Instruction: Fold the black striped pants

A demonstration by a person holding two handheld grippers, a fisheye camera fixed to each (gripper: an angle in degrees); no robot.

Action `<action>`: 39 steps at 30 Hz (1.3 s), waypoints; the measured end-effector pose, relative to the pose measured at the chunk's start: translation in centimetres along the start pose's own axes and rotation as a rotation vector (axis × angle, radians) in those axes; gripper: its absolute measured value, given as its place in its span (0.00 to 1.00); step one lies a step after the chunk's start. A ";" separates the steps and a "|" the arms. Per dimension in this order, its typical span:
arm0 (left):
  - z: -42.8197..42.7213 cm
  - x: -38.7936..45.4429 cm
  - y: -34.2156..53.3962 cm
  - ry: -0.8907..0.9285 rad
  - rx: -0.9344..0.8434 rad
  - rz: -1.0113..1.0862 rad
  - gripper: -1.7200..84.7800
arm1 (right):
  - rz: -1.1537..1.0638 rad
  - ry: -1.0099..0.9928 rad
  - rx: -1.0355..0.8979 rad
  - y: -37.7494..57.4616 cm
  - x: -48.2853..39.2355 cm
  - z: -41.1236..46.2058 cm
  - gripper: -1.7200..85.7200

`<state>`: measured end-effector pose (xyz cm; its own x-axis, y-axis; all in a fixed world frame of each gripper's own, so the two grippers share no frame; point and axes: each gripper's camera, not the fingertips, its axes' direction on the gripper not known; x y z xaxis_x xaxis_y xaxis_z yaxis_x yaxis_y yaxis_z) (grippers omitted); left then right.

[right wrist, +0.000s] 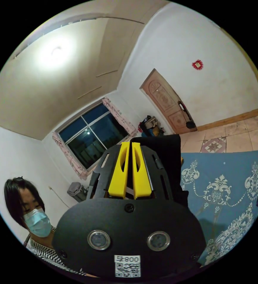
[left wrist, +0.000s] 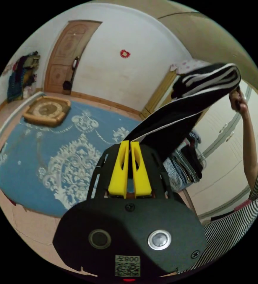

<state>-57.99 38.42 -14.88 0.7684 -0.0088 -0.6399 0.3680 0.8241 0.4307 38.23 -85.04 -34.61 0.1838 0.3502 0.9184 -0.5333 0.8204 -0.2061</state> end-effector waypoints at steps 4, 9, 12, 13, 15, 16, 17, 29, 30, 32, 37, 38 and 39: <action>-6.4 -2.1 -4.5 -0.153 0.184 0.105 0.03 | -0.032 0.002 0.060 1.9 6.1 -0.1 0.04; -10.1 -3.7 -6.0 -0.278 0.268 0.217 0.03 | 0.033 0.050 0.052 7.0 16.6 -0.3 0.05; -7.7 -5.6 -4.6 -0.299 0.130 0.233 0.03 | 0.165 0.179 -0.051 13.2 25.6 -0.1 0.05; -5.6 -6.7 -3.5 -0.309 0.009 0.232 0.03 | 0.246 0.254 -0.130 16.3 29.9 0.1 0.04; -1.3 -9.0 -1.3 -0.296 -0.233 0.178 0.04 | 0.421 0.347 -0.247 22.1 36.8 0.1 0.03; 1.6 -10.6 0.3 -0.303 -0.417 0.126 0.04 | 0.579 0.400 -0.321 26.3 41.2 -0.2 0.03; 3.8 -12.1 1.7 -0.306 -0.556 0.070 0.04 | 0.649 0.410 -0.334 28.4 43.0 -0.5 0.03; 6.5 -19.7 -0.5 -0.137 -0.481 -0.197 0.07 | 0.565 0.525 -0.488 38.2 56.5 4.7 0.05; 6.6 -20.0 -0.8 -0.135 -0.477 -0.197 0.08 | 0.497 0.537 -0.536 37.9 57.4 6.7 0.06; 7.1 -20.6 -2.1 -0.117 -0.434 -0.184 0.08 | 0.409 0.552 -0.600 37.6 58.7 9.6 0.07; 8.2 -20.9 -5.0 -0.079 -0.301 -0.136 0.09 | 0.194 0.654 -0.756 37.2 63.2 16.7 0.10; 9.3 -21.0 -5.7 -0.050 -0.309 -0.117 0.10 | 0.173 0.673 -0.773 37.3 63.8 17.4 0.10; 10.0 -21.2 -6.1 -0.038 -0.323 -0.114 0.10 | 0.134 0.711 -0.812 37.4 65.0 18.6 0.11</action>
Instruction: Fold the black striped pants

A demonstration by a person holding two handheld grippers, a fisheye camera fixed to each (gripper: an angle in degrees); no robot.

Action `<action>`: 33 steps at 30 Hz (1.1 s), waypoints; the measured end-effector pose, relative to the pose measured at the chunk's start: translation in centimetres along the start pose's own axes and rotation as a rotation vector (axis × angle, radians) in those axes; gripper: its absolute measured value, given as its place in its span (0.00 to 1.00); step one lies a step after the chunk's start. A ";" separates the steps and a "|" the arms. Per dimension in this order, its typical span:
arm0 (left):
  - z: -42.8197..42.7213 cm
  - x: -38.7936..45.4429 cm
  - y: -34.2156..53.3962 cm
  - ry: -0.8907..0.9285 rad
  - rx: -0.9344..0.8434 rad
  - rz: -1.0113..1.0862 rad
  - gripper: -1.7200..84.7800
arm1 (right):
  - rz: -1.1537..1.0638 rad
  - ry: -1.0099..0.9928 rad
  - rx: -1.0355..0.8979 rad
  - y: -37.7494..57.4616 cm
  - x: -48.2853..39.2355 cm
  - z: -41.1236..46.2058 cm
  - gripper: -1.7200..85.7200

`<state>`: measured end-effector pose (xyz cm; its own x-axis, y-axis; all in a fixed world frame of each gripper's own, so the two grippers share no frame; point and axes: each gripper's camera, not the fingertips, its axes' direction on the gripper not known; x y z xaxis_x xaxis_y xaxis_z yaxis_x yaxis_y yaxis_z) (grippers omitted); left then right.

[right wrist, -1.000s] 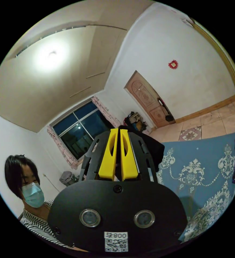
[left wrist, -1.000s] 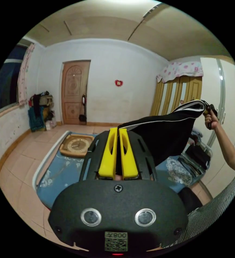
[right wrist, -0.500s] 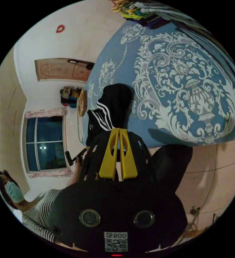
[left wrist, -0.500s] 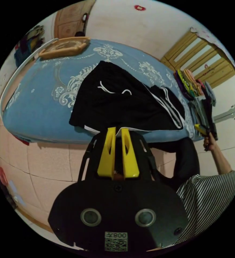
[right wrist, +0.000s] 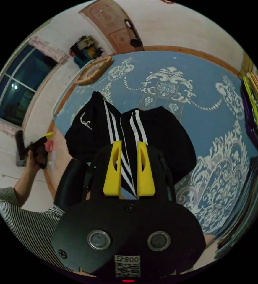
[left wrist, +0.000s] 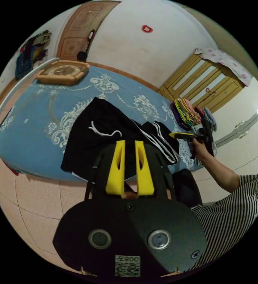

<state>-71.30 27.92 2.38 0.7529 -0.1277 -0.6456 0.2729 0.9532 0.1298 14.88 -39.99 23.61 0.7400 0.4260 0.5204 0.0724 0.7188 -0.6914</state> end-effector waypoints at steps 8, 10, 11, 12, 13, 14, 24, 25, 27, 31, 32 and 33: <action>10.7 -3.6 -9.7 0.145 -0.181 -0.139 0.13 | -0.064 0.156 -0.123 -4.3 3.1 7.1 0.13; 12.6 -4.2 -11.7 0.130 -0.224 -0.153 0.13 | -0.072 0.182 -0.161 -4.7 4.4 9.0 0.13; 13.6 -4.7 -12.9 0.102 -0.246 -0.167 0.12 | -0.073 0.189 -0.171 -4.8 4.8 9.4 0.13; 14.1 -4.9 -13.4 0.096 -0.255 -0.174 0.12 | -0.071 0.201 -0.189 -4.9 5.5 10.2 0.12; 15.0 -5.4 -14.2 0.096 -0.279 -0.189 0.11 | -0.066 0.204 -0.198 -5.0 6.2 10.8 0.12; 15.9 -5.9 -15.0 0.088 -0.302 -0.207 0.10 | -0.064 0.205 -0.189 -5.0 6.6 10.9 0.12; 14.0 -7.4 -18.5 0.265 -0.134 -0.172 0.04 | 0.007 0.097 -0.008 -3.2 14.8 6.5 0.04; 13.0 -7.5 -19.0 0.287 -0.097 -0.153 0.04 | 0.032 0.073 0.058 -2.6 16.1 4.5 0.04; 11.5 -7.5 -19.9 0.321 -0.032 -0.125 0.04 | 0.082 0.052 0.169 -1.2 18.4 1.1 0.04; 8.2 -8.4 -22.3 0.343 0.158 -0.119 0.04 | 0.261 0.051 0.426 3.9 24.6 -6.9 0.04; 7.9 -8.8 -23.0 0.321 0.184 -0.124 0.04 | 0.291 0.056 0.446 4.8 25.5 -7.7 0.04; 7.9 -9.0 -23.2 0.293 0.189 -0.126 0.04 | 0.353 0.066 0.476 6.6 27.2 -8.9 0.04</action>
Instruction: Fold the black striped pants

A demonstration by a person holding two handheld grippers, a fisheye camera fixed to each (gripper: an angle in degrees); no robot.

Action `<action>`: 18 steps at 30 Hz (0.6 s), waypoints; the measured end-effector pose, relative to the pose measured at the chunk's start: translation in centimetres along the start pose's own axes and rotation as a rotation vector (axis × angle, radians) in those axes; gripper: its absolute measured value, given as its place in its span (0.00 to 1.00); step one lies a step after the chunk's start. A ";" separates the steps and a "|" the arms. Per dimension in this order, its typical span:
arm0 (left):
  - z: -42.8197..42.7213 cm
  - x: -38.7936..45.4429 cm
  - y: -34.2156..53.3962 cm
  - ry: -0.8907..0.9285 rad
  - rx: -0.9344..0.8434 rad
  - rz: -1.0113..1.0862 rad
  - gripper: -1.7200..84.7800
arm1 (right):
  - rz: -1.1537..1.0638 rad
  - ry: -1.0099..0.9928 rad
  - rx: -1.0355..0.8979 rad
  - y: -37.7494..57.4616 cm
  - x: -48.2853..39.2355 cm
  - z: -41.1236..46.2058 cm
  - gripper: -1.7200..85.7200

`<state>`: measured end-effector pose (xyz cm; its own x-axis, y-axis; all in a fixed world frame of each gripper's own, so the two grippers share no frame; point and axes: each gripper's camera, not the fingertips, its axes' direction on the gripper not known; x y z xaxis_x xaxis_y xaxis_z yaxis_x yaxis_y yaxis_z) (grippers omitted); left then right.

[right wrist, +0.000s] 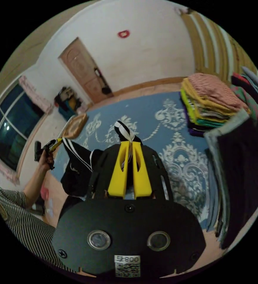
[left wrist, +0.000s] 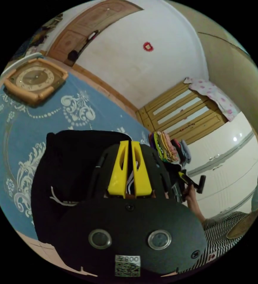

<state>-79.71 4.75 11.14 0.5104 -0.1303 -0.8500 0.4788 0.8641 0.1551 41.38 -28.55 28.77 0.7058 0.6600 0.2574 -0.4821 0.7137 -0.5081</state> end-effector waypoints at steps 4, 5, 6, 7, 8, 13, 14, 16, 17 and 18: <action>1.1 -2.8 -0.2 -0.067 -0.014 -0.153 0.04 | 0.178 0.114 -0.173 3.6 6.5 -0.2 0.05; 1.4 -3.6 0.2 -0.053 -0.016 -0.203 0.04 | 0.206 0.129 -0.222 4.3 7.2 0.2 0.05; 1.6 -3.9 0.4 -0.039 -0.023 -0.216 0.04 | 0.244 0.133 -0.307 5.7 8.3 1.0 0.05; 1.8 -4.4 0.8 -0.025 -0.032 -0.237 0.04 | 0.265 0.127 -0.359 6.7 9.0 1.3 0.06; 1.8 -4.7 1.1 -0.026 -0.033 -0.243 0.04 | 0.277 0.129 -0.372 7.1 9.2 1.3 0.06; 1.3 -5.3 1.6 0.010 -0.035 -0.235 0.04 | 0.138 0.020 -0.320 5.1 6.6 1.1 0.08; 1.1 -5.3 1.6 0.014 -0.036 -0.228 0.04 | 0.098 0.007 -0.313 4.4 5.9 1.4 0.09; 0.7 -5.3 1.7 0.014 -0.037 -0.216 0.04 | -0.059 -0.040 -0.295 1.0 2.8 3.4 0.11; 0.5 -5.3 1.8 0.023 -0.042 -0.208 0.04 | -0.097 -0.047 -0.291 0.1 2.1 4.2 0.11; 0.4 -5.3 1.9 0.026 -0.046 -0.205 0.04 | -0.169 -0.048 -0.292 -1.6 0.7 6.0 0.11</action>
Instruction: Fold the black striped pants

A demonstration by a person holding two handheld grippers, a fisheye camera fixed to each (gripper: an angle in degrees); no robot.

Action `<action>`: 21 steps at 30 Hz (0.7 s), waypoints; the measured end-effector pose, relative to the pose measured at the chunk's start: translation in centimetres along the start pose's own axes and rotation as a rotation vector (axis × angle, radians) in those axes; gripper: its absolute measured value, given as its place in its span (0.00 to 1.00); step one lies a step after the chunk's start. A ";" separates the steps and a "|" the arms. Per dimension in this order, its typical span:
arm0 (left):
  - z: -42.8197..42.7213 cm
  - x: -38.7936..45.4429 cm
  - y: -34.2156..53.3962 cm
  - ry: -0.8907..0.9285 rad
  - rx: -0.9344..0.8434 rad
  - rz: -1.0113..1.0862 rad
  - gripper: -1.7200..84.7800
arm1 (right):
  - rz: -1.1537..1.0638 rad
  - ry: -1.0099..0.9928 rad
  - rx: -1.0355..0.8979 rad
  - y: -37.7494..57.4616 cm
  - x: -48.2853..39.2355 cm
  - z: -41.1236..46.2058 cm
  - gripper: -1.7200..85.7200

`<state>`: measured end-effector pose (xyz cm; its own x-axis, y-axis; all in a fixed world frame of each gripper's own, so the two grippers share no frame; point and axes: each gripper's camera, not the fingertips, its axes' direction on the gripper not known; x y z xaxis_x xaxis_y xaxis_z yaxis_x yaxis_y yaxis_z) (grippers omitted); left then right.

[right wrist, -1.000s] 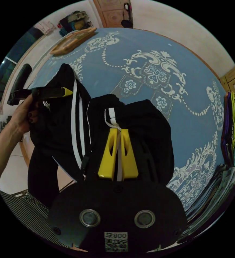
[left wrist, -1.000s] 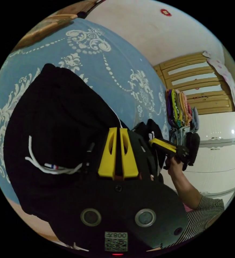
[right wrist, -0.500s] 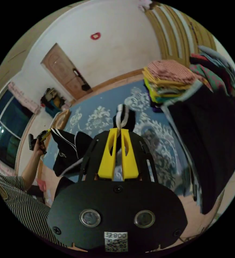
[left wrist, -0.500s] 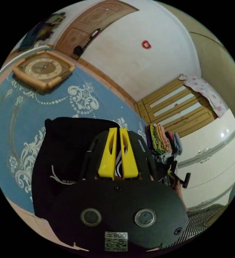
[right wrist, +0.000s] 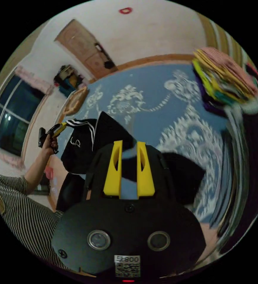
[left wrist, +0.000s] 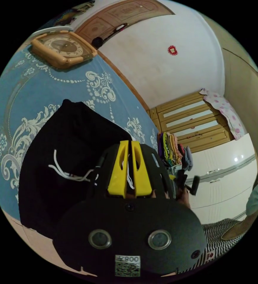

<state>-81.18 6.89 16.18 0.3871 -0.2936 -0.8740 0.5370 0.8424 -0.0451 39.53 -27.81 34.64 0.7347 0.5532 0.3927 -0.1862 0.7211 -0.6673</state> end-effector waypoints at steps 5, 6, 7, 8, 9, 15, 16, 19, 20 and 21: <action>-0.5 -0.2 0.9 -0.021 -0.053 0.036 0.04 | -0.140 -0.041 -0.194 -7.8 -3.2 7.4 0.12; -0.6 -0.2 1.0 -0.021 -0.058 0.038 0.04 | -0.159 -0.030 -0.258 -8.8 -4.0 9.4 0.12; -0.6 -0.4 1.2 -0.024 -0.069 0.041 0.04 | -0.184 -0.025 -0.333 -9.4 -4.8 11.2 0.12; -0.7 -0.6 1.4 -0.028 -0.078 0.042 0.04 | -0.193 -0.009 -0.364 -9.5 -5.2 12.0 0.12; -0.7 -0.7 1.4 -0.028 -0.083 0.041 0.04 | -0.219 0.017 -0.410 -9.4 -6.0 13.3 0.12; -1.2 -1.7 2.3 -0.023 -0.095 0.022 0.04 | -0.361 0.168 -0.342 -7.1 -9.1 13.0 0.07; -1.5 -1.8 2.5 -0.018 -0.087 0.014 0.04 | -0.368 0.154 -0.356 -6.8 -9.4 12.7 0.05; -2.7 -1.6 2.8 -0.005 -0.058 0.033 0.04 | -0.338 0.166 -0.312 -6.1 -9.5 10.3 0.03; -3.4 -1.4 2.8 -0.001 -0.043 0.047 0.04 | -0.327 0.170 -0.277 -5.9 -9.5 9.3 0.03; -3.7 -1.3 2.8 0.006 -0.035 0.056 0.04 | -0.305 0.161 -0.197 -5.3 -9.3 6.8 0.03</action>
<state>-82.99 11.29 15.40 0.4113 -0.2432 -0.8785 0.4882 0.8726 -0.0131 29.28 -33.93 38.86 0.8327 0.2425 0.4978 0.1732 0.7398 -0.6501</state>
